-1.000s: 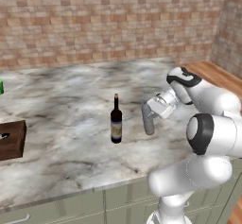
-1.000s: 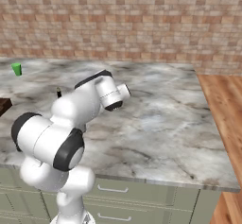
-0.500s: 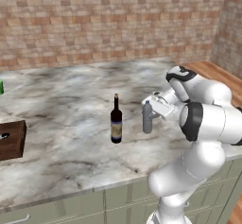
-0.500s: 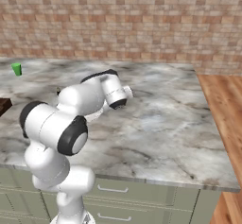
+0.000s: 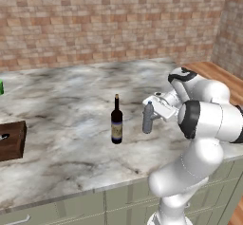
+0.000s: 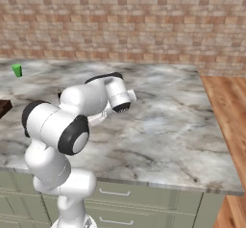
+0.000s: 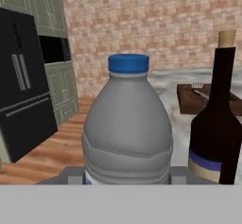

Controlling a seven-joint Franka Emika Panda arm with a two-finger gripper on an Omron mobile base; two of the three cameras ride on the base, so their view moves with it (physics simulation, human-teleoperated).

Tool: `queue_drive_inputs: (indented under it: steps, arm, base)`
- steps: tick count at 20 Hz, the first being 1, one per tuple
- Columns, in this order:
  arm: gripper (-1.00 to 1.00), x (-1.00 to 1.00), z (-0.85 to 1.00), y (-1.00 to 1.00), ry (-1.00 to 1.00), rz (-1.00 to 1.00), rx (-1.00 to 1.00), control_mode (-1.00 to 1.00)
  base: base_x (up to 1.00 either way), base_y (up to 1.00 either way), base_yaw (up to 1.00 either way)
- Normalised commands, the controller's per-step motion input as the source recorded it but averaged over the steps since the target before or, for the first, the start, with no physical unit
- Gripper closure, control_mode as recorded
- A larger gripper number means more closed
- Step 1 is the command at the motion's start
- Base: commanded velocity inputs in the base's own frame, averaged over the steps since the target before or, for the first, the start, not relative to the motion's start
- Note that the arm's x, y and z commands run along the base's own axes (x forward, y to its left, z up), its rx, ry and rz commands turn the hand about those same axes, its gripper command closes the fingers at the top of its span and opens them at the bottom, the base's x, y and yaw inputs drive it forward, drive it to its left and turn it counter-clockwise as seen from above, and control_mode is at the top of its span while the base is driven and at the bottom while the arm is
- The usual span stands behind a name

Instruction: Place the drinks on the dining counter in a tight cluster.

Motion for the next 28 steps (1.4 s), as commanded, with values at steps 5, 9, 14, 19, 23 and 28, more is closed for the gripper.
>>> queue_drive_inputs:
  steps: [5, 9, 14, 19, 23, 28]
  arm:
    - [1.00, -0.26, 0.03, 0.14, -0.11, -0.02, 0.00, -1.00]
    - [1.00, -0.19, 0.03, 0.13, -0.08, -0.15, 0.00, -1.00]
    - [1.00, 0.00, 0.00, 0.01, -0.01, -0.25, 0.00, -1.00]
    - [1.00, 0.00, -0.09, 0.00, 0.00, -0.19, 0.00, -1.00]
    - [1.00, 0.00, -0.17, 0.01, 0.00, 0.00, 0.00, -1.00]
    - [1.00, 0.01, -0.03, 0.03, 0.00, 0.00, 0.00, -1.00]
  base:
    - [0.00, 0.00, 0.00]
    - [0.00, 0.00, 0.00]
    - [0.00, 0.00, 0.00]
    - [0.00, 0.00, 0.00]
    - [0.00, 0.00, 0.00]
    - [0.00, 0.00, 0.00]
